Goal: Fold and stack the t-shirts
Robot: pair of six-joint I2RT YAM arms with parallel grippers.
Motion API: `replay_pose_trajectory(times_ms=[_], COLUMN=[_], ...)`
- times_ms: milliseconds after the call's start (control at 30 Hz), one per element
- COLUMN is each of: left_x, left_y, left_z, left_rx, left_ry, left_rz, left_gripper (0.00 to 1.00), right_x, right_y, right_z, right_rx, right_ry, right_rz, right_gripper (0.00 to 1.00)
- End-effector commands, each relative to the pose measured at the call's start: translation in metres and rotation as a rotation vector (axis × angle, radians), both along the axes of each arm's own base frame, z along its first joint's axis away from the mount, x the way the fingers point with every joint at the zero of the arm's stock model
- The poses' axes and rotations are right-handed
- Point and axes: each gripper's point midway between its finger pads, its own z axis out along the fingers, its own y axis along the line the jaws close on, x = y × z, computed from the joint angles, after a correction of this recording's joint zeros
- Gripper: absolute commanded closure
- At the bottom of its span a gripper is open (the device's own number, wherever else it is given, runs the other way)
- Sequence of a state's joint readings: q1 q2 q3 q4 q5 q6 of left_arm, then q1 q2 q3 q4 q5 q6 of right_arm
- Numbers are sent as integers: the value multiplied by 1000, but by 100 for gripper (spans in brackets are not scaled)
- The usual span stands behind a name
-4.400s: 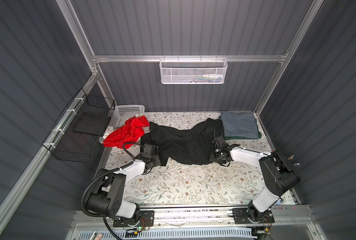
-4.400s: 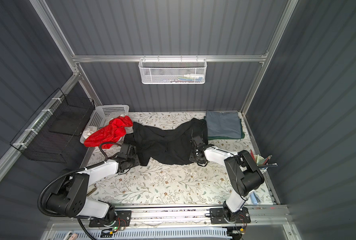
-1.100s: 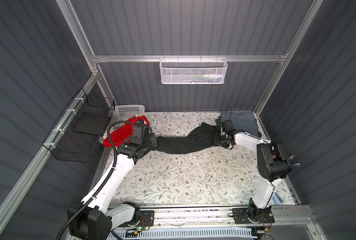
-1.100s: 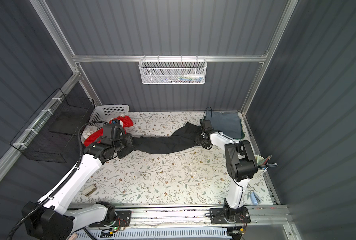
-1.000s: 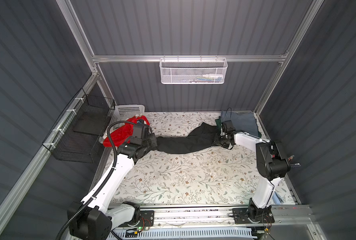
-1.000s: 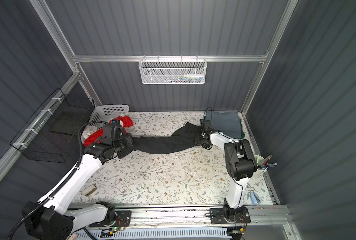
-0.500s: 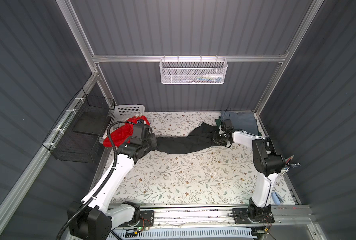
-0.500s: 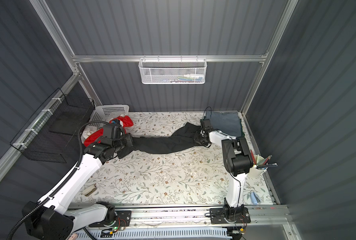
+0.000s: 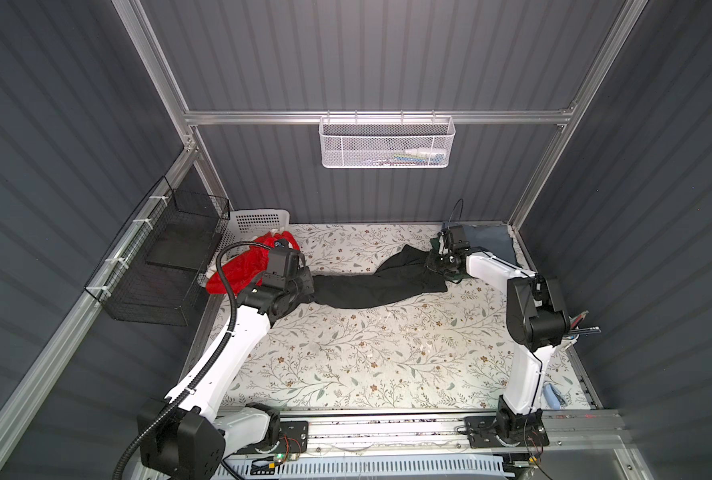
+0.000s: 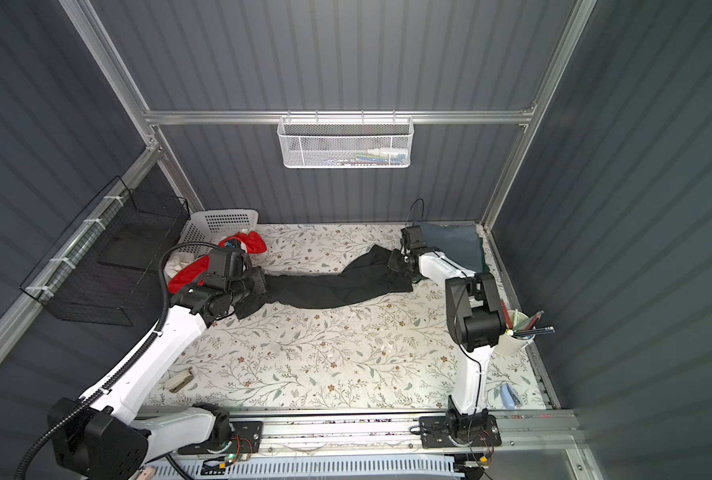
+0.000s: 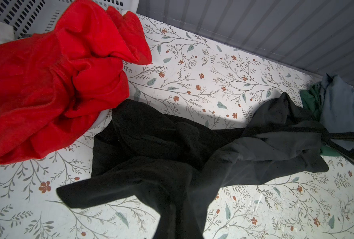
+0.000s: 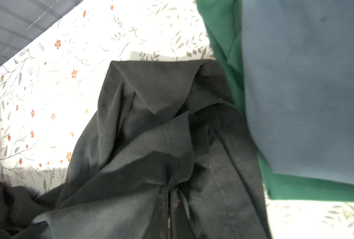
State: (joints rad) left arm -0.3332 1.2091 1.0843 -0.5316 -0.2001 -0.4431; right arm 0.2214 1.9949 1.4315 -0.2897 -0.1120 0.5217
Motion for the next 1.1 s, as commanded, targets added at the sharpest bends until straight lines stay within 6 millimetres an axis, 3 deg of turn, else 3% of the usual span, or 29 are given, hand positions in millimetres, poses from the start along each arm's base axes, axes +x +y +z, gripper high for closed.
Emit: replay_pose_trajectory(times_ms=[0,200,333,433,500,567,633,733,900,1067], left_x=[5,40,78,102,103,90,71,31,-36,-102], left_y=[2,-4,-10,-16,-12,-7,-4,1,10,22], left_z=[2,30,59,105,139,166,177,164,72,2], left_rx=[37,42,36,42,49,38,16,-35,-43,-68], left_ry=[-13,-89,-157,-238,-301,-359,-394,-387,-177,13], left_rz=[-5,6,11,-9,4,13,3,-17,-41,-29], left_gripper=[100,100,100,100,100,100,100,100,100,100], right_x=[2,18,41,55,56,45,23,-26,-122,-201], right_y=[-12,-22,-31,-40,-47,-52,-57,-66,-80,-85], right_z=[26,65,113,160,203,237,257,247,174,112], right_rx=[-59,-85,-80,-108,-142,-170,-189,-200,-191,-177], right_ry=[-25,-65,-141,-207,-273,-315,-334,-299,-179,-17], right_rz=[-2,-9,-29,-32,-33,-30,-34,-62,-114,-133], right_gripper=[100,100,100,100,100,100,100,100,100,100])
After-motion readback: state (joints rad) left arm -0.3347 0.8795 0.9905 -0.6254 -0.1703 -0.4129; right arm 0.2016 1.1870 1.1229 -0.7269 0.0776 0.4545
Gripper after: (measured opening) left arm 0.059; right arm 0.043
